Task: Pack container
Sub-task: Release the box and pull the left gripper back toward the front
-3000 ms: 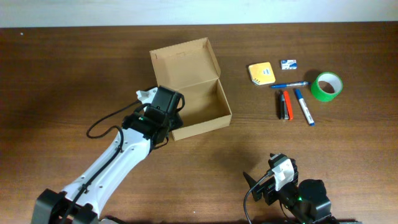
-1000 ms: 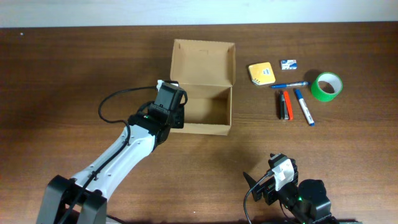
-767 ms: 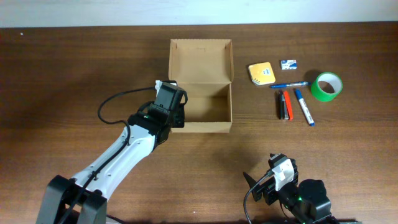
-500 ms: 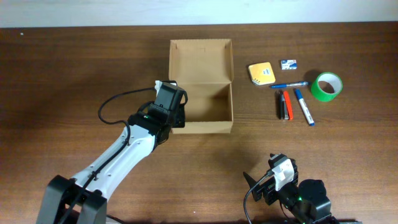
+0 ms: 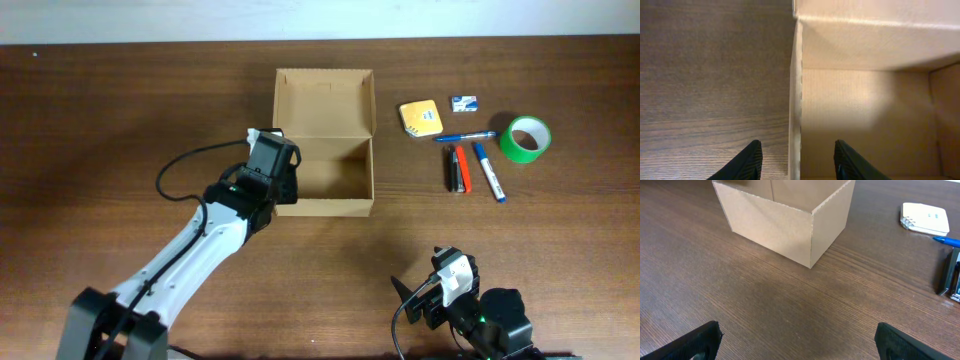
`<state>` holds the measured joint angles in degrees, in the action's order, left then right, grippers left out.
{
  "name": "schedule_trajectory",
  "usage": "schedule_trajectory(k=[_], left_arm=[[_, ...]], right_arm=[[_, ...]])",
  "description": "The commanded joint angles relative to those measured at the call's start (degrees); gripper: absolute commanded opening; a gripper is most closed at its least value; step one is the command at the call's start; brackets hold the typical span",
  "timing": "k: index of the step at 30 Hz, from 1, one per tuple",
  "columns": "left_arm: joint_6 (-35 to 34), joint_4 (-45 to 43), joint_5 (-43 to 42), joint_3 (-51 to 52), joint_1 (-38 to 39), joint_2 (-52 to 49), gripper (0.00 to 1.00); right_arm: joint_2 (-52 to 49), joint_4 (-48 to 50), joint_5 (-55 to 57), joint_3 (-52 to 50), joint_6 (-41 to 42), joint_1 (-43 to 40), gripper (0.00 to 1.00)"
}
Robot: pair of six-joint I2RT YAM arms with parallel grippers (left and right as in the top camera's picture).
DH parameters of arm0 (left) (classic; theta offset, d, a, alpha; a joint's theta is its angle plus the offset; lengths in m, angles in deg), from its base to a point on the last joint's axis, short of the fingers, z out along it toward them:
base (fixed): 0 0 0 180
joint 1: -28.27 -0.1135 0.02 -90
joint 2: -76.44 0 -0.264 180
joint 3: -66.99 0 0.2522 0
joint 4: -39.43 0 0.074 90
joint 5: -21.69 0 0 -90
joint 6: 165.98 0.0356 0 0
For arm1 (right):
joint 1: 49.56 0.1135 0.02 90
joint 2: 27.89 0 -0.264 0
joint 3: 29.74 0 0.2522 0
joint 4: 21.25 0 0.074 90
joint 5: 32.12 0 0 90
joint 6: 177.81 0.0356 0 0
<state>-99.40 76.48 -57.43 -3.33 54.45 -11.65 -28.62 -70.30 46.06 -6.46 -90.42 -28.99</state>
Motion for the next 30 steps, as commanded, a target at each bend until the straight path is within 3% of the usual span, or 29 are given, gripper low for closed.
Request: schedule_trajectory(k=[1, 4, 11, 12, 13, 16, 19, 20, 22, 30], left_arm=[[0.4, 0.0, -0.6, -1.0, -0.1, 5.8, 0.46], [0.8, 1.3, 0.1, -1.0, -0.1, 10.1, 0.46], [0.7, 10.7, 10.5, -1.0, -0.1, 21.7, 0.47], [0.7, 11.8, 11.4, -1.0, -0.1, 23.1, 0.59], [0.8, 13.0, 12.2, -1.0, -0.1, 24.6, 0.65], [0.8, 16.5, 13.2, -1.0, -0.1, 27.5, 0.68], [0.8, 19.2, 12.9, -1.0, -0.1, 28.8, 0.79], [0.7, 20.0, 12.9, -1.0, -0.1, 29.0, 0.83], [0.7, 20.9, 12.2, -1.0, -0.1, 29.0, 1.0], [0.7, 21.8, 11.2, -1.0, -0.1, 29.0, 1.0]], right_arm=[[0.6, 0.2, 0.5, -0.4, 0.1, 0.5, 0.99], [0.6, 0.2, 0.5, -0.4, 0.1, 0.5, 0.99], [0.6, 0.2, 0.5, -0.4, 0.1, 0.5, 0.99], [0.6, 0.2, 0.5, -0.4, 0.1, 0.5, 0.99], [0.6, 0.2, 0.5, -0.4, 0.1, 0.5, 0.99], [0.6, 0.2, 0.5, -0.4, 0.1, 0.5, 0.99], [0.6, 0.2, 0.5, -0.4, 0.1, 0.5, 0.99], [0.6, 0.2, 0.5, -0.4, 0.1, 0.5, 0.99], [0.6, 0.2, 0.5, -0.4, 0.1, 0.5, 0.99], [0.6, 0.2, 0.5, -0.4, 0.1, 0.5, 0.99]])
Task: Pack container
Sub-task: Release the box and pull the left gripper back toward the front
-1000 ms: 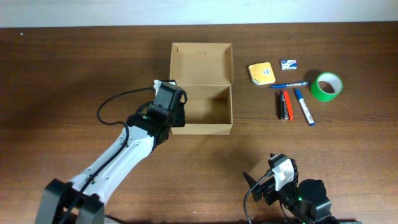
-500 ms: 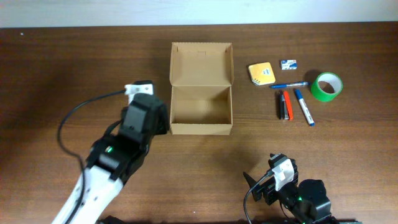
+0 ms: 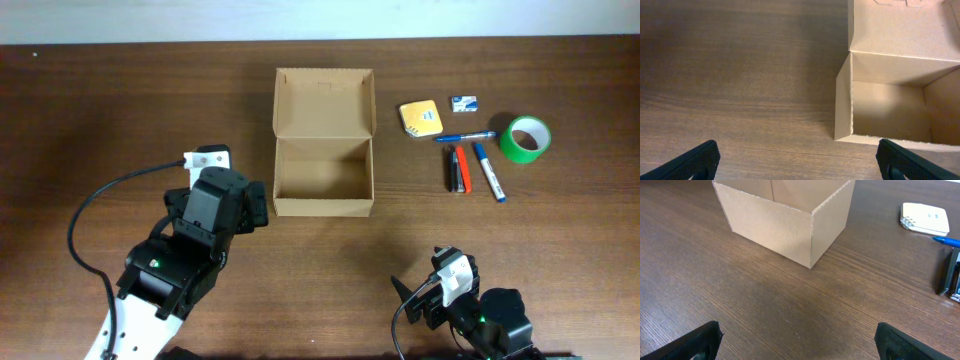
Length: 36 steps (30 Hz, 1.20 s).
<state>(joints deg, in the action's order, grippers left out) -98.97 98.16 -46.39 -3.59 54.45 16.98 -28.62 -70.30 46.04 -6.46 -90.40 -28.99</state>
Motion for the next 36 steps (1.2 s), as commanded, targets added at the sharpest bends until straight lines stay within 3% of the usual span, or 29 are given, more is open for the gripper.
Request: schedule_trajectory(k=[1, 8, 12, 17, 19, 36], left_arm=[[0.3, 0.1, 0.2, -0.7, -0.1, 0.3, 1.0], [0.3, 0.6, -0.9, -0.7, -0.1, 0.3, 1.0], [0.4, 5.8, -3.8, -0.7, -0.1, 0.3, 1.0], [16.4, 9.0, -20.4, -0.7, -0.1, 0.5, 1.0], [18.2, 9.9, -22.7, -0.8, -0.1, 0.5, 1.0], [22.9, 20.7, -23.0, -11.7, -0.1, 0.5, 1.0]], right_arm=[[0.6, 0.2, 0.5, -0.4, 0.1, 0.5, 0.99], [0.6, 0.2, 0.5, -0.4, 0.1, 0.5, 0.99], [0.6, 0.2, 0.5, -0.4, 0.1, 0.5, 0.99], [0.6, 0.2, 0.5, -0.4, 0.1, 0.5, 0.99], [0.6, 0.2, 0.5, -0.4, 0.1, 0.5, 0.99], [0.6, 0.5, -1.2, -0.4, 0.1, 0.5, 0.99]])
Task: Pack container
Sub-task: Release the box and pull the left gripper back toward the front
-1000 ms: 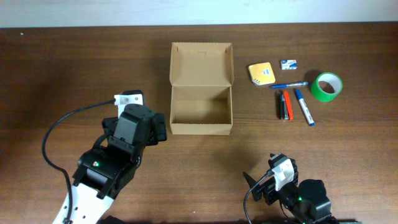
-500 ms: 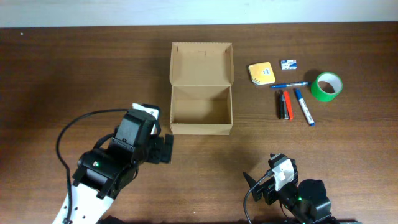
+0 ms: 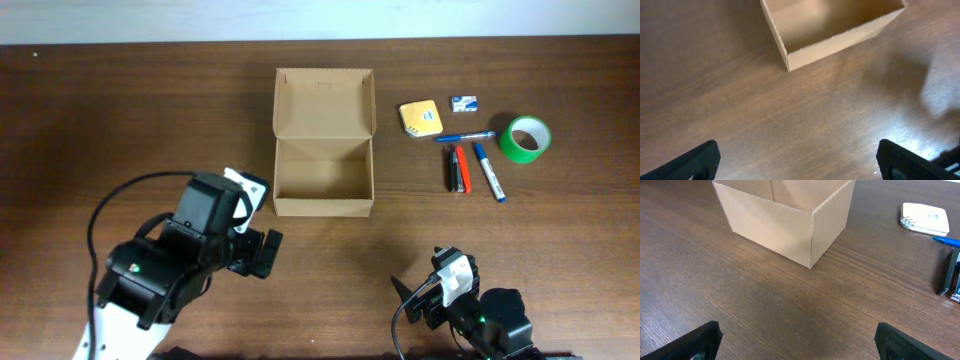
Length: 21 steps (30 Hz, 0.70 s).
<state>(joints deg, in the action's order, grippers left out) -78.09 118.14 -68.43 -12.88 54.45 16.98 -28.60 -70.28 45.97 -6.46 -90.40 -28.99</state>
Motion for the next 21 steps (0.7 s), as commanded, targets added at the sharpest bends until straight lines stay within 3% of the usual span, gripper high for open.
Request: schedule_trajectory(k=[1, 10, 18, 21], left_arm=[[2.0, 1.0, -1.0, -3.0, -0.1, 0.5, 1.0], [2.0, 1.1, -1.0, -6.0, -0.1, 0.9, 1.0], [2.0, 1.2, -1.0, -6.0, -0.1, 0.9, 1.0], [2.0, 1.2, -1.0, -6.0, -0.1, 0.9, 1.0]], right_arm=[[0.5, 0.9, -2.5, -0.4, 0.4, 0.5, 0.99], [0.5, 3.6, -7.6, -0.4, 30.9, 0.5, 0.99], [0.5, 6.4, -7.6, -0.4, 32.1, 0.5, 0.99], [0.4, 7.7, -5.0, -0.4, 37.2, 0.3, 0.99]])
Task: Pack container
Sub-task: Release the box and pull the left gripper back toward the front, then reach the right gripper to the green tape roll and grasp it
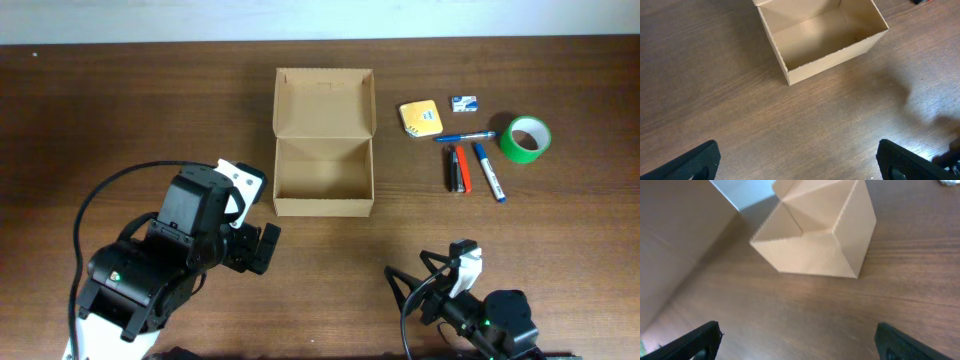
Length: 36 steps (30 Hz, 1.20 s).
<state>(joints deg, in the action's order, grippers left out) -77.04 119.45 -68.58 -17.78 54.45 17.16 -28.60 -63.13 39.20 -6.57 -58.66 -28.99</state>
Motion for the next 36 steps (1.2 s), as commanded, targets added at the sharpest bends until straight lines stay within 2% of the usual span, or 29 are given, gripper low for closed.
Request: schedule_trajectory(k=[1, 5, 10, 21, 24, 29, 36], left_arm=[[0.9, -0.1, -0.9, -1.1, -0.1, 0.8, 0.99], [0.9, -0.2, -0.9, -1.1, -0.1, 0.8, 1.0], [0.9, -0.2, -0.9, -1.1, -0.1, 0.8, 0.99], [0.9, -0.2, -0.9, -1.1, -0.1, 0.8, 1.0], [0.9, -0.1, -0.9, -1.1, -0.1, 0.8, 1.0], [0.9, -0.2, -0.9, -1.1, -0.1, 0.8, 1.0], [0.9, -0.1, -0.9, -1.1, -0.1, 0.8, 1.0]], right_arm=[[0.1, 0.5, 2.8, -0.3, 6.1, 0.3, 0.99], [-3.4, 0.5, 4.6, 0.1, 6.6, 0.3, 0.99], [-13.9, 0.5, 6.1, 3.9, 6.3, 0.3, 0.99], [-45.7, -2.3, 16.9, 24.9, 2.0, 0.3, 0.99], [-53.8, -2.8, 18.4, 32.5, -5.9, 0.3, 0.99], [-61.5, 0.2, 18.4, 41.1, -16.0, 0.3, 0.99], [-66.7, 11.1, 23.0, 42.7, -18.3, -1.0, 0.99]])
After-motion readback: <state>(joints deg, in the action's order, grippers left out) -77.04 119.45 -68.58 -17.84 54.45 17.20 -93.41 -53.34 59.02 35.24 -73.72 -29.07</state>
